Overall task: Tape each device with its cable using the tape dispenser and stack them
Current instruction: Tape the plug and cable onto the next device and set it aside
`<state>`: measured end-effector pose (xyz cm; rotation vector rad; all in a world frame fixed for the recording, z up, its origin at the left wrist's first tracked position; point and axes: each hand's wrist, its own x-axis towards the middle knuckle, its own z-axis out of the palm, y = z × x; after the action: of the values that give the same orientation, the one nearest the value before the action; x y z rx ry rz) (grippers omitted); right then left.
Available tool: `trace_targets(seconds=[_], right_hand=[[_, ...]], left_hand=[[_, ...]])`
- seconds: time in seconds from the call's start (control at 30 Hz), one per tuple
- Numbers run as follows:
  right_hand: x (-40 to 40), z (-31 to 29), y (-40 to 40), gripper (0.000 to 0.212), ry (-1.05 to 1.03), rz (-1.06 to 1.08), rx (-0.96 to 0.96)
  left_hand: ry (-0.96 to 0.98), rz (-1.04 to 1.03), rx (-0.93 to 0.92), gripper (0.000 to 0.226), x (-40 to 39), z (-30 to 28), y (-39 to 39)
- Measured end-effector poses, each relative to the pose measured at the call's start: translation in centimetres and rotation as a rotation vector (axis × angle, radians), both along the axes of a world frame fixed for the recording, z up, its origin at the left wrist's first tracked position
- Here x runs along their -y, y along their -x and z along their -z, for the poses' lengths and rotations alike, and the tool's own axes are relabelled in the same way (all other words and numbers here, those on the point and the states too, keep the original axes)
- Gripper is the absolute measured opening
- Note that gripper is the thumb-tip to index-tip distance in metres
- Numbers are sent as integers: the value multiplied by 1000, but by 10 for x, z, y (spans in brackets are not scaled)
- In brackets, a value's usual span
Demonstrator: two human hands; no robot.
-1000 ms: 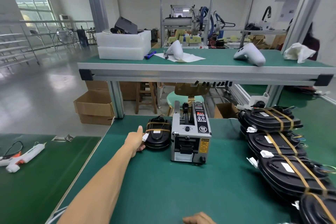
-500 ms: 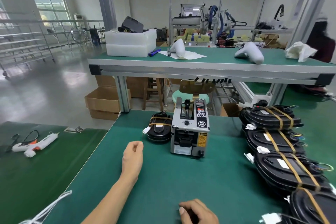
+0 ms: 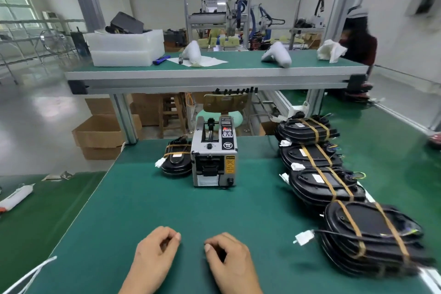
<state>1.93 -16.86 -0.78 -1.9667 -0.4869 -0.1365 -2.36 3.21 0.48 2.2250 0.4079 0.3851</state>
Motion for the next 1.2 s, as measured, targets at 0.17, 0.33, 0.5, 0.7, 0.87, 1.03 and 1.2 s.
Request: trace_targets(seconds=[0.17,0.33,0.5,0.7,0.87,1.03,1.2], right_hand=[[4,-6,3,18,22,2,-45],[5,-4,4,22,45,22,-48],[5,-3,6,21,83,30,-53],[5,-7,9,23,97,39,-140],[16,-25,23,26,-143,122,-315],[62,-38,54,13,-644,564,-452],[123,-57,48,43,-888,1002,-449]], left_hand=[[-35,-21,96,35,10,7,2],[-75,44,129,39,12,12,-1],[-100,59,154,38,8,16,-1],[-99,60,156,37,7,16,0],[-75,62,154,38,5,16,1],[-65,62,134,34,7,16,0],[-54,56,134,33,8,16,2]])
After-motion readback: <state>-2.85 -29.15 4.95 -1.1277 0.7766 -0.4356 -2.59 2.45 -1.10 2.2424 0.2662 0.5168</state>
